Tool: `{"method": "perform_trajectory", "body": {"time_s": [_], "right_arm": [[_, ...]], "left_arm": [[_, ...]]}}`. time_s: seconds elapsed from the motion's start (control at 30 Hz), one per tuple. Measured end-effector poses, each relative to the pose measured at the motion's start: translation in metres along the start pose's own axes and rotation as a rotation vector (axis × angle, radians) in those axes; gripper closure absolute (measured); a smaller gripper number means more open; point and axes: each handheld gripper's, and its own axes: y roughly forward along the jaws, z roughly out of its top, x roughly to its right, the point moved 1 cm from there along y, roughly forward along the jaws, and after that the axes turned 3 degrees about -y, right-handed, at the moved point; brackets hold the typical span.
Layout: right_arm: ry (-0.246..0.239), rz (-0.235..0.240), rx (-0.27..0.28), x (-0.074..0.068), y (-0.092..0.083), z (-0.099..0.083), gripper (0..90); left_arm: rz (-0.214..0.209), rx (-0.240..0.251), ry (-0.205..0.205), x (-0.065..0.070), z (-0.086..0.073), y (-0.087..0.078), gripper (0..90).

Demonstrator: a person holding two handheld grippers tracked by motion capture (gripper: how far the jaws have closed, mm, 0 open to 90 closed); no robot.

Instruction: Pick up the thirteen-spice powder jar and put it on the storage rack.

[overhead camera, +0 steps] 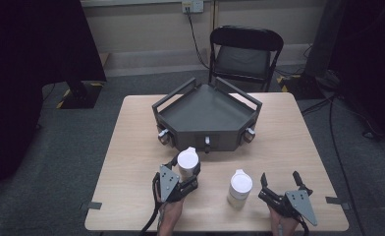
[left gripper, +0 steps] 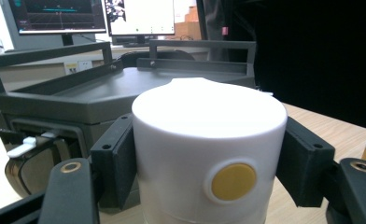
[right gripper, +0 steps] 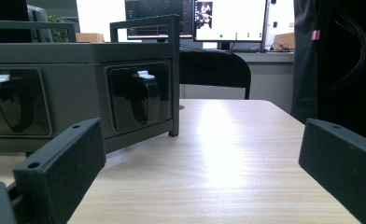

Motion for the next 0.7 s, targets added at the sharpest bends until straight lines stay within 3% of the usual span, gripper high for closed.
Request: {"method": "perform_trajectory", "body": {"time_s": [0.4,0.7], "right_arm": [[0.000,0.000,0.000,0.000,0.000,0.000,0.0],[0.000,0.000,0.000,0.000,0.000,0.000,0.0]], "left_arm": [[-0.028,0.021,0.033,-0.012,0.019,0.006,31.0],[-0.051,0.035,0.029,-0.019,0.029,0.012,31.0]]}}
